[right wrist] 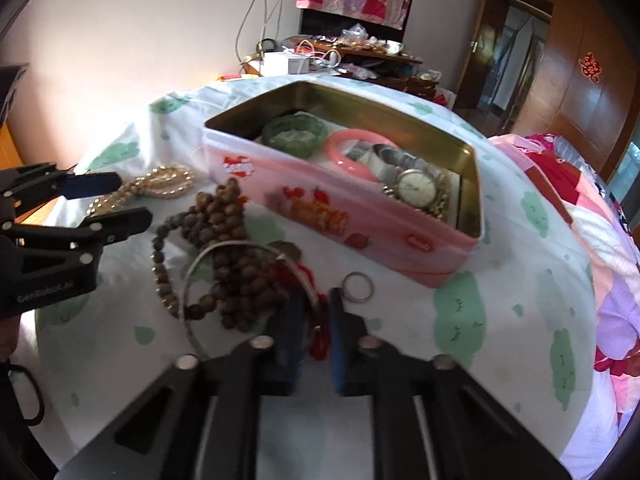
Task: Organize jewelry
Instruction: 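Lift the pearl necklace with the left gripper while the right grasps the silver hoop bangle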
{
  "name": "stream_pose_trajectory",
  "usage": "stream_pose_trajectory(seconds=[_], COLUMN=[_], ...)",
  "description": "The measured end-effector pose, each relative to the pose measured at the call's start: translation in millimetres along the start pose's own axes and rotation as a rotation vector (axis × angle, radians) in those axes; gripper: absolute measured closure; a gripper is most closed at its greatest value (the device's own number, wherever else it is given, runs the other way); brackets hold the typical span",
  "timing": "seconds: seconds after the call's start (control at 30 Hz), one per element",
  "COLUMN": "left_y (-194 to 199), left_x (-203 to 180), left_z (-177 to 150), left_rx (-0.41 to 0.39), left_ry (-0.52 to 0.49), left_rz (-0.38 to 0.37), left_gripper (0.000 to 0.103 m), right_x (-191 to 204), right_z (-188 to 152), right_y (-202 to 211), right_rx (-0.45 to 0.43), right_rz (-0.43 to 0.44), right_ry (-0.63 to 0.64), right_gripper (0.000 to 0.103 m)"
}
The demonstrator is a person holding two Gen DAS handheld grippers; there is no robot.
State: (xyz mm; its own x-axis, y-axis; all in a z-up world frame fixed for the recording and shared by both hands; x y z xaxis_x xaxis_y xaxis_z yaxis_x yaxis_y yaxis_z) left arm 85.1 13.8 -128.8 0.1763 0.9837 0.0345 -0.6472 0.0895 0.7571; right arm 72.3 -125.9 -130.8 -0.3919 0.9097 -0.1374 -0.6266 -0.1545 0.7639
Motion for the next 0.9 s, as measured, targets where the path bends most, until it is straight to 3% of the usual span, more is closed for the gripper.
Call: stream_pose_trajectory(seconds=[0.13, 0.4, 0.9], left_y=[3, 13, 26], left_x=[-2, 0, 3], left_z=[0, 4, 11], left_rx=[-0.007, -0.025, -0.062], left_ry=[-0.005, 0.013, 0.015], left_rz=[-0.021, -0.037, -0.027], left_gripper=[0.097, 0.097, 0.098], right_x=[0, -3, -23], right_z=[0, 1, -4], right_y=[9, 29, 49], right_rx=[-0.045, -0.118, -0.172], right_rz=[0.024, 0.031, 0.030], right_ry=[-0.023, -0.067, -0.138], right_gripper=[0.095, 0.095, 0.095])
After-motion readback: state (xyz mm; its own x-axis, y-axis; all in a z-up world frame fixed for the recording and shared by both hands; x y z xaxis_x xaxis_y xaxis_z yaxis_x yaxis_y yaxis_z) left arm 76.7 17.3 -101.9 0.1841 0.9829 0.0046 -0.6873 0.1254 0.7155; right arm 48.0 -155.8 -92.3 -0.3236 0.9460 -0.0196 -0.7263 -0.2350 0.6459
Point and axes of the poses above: each gripper's, at about its wrist camera, not at the fingertips, and y roughly against the way its jaws point, x to its left, z to its top, the point moved 4 cm from there along -y, roughly the way its jaws point, and after that the axes turned 2 degrees about y, right-handed, at the moved point
